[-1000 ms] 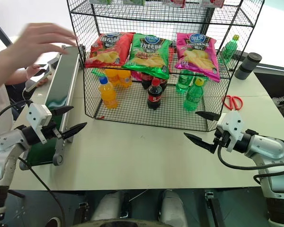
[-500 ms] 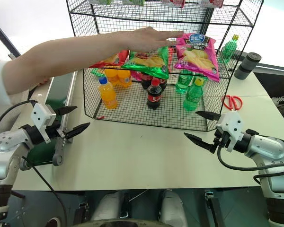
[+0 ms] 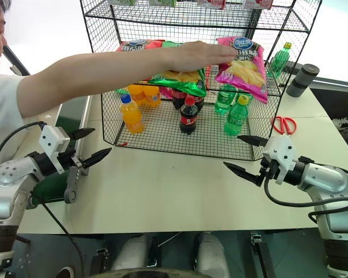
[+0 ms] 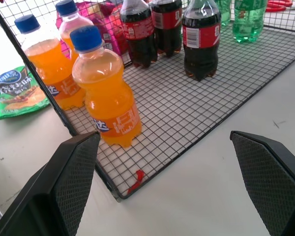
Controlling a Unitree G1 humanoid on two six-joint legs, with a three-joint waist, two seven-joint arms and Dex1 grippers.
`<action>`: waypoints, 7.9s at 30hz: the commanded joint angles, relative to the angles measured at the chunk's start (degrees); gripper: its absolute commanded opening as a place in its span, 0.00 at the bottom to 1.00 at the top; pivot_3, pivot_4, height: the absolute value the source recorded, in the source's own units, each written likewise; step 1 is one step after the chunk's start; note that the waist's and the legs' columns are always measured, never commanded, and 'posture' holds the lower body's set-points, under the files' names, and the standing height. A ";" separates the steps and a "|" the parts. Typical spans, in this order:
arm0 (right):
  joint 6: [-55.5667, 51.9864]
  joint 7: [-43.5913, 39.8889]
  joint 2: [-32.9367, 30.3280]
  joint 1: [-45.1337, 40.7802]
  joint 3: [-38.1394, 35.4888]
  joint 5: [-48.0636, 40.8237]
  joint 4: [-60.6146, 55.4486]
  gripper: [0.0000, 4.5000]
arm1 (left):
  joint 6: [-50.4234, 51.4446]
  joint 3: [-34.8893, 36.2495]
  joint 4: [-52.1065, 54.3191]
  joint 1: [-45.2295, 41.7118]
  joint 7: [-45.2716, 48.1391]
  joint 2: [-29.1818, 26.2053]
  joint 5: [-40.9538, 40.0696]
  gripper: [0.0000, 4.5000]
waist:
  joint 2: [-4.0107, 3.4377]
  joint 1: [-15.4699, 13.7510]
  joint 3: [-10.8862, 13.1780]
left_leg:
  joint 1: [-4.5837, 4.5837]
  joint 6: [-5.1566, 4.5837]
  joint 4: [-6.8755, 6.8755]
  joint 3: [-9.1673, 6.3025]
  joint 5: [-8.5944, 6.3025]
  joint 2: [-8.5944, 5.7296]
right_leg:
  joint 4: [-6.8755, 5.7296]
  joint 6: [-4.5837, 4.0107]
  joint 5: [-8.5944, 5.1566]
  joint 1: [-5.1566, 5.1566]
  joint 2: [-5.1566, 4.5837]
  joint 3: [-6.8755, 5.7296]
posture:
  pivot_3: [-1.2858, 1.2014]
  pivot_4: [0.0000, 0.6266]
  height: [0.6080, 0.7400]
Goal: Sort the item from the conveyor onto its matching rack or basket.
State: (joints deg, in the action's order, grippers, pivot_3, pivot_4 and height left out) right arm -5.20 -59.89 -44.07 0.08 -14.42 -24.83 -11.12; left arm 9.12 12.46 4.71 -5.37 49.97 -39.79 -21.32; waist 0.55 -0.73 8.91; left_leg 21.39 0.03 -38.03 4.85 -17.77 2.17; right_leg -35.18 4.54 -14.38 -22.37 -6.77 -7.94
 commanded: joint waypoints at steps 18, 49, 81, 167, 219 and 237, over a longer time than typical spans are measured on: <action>1.53 0.48 -0.76 0.72 -1.41 0.58 -1.85 0.99 | -0.85 -1.12 0.39 -2.78 1.54 0.17 -0.08 1.00 | 0.00 0.00 0.00 | -0.01 0.02 -0.02 0.00 0.01 0.00 | -0.01 0.00 0.00 0.02 0.01 0.00 | 0.52 0.24 1.00; 1.33 -0.17 0.17 -1.22 0.17 0.17 -0.85 0.99 | -5.49 -0.98 0.64 -0.64 -1.70 1.10 3.33 1.00 | 0.01 0.00 -0.01 | -0.01 0.02 -0.02 -0.01 0.02 0.00 | -0.01 0.00 0.00 0.02 0.01 0.00 | 0.52 0.24 1.00; -5.19 -2.03 5.07 -8.84 8.19 -4.08 0.12 0.99 | -11.78 5.19 3.15 8.41 -8.76 -1.14 10.17 1.00 | 0.01 0.12 -0.01 | -0.03 0.02 -0.02 0.01 0.02 0.06 | -0.03 -0.01 0.01 -0.01 0.01 -0.01 | 0.52 0.24 1.00; 6.34 -5.30 13.87 -20.44 16.74 3.62 9.63 1.00 | -15.13 5.89 -4.49 4.76 -28.83 -4.48 30.52 0.01 | 0.04 0.46 -0.05 | 0.01 0.02 0.01 0.12 0.01 0.13 | -0.09 -0.02 0.03 -0.13 -0.03 -0.02 | 0.52 0.24 1.00; -52.72 0.23 13.75 -23.86 13.05 -37.33 -5.83 1.00 | 42.99 10.21 11.01 -14.02 -12.39 -4.32 -71.16 0.01 | 0.05 1.40 -0.04 | 0.05 0.55 0.02 -0.12 0.31 -0.08 | -0.04 -0.09 0.04 -0.07 0.21 0.04 | 0.52 0.24 1.00; -43.25 0.66 10.97 -21.36 14.26 -25.49 -4.14 0.00 | 40.89 10.04 12.69 -9.58 -10.56 -2.50 -58.78 0.41 | 0.05 1.31 -0.05 | 0.06 0.54 0.04 -0.14 0.31 -0.13 | -0.01 -0.08 0.04 -0.07 0.17 0.03 | 0.52 0.24 1.00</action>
State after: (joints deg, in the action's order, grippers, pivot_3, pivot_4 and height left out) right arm -51.51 -58.32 -31.62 -22.17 1.58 -52.29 -14.13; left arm 51.39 21.20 16.80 -15.59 38.01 -41.95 -81.56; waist 0.60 0.59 8.86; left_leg 21.46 0.57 -37.99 4.72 -17.46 2.04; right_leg -35.19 4.46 -14.35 -22.45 -6.60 -7.91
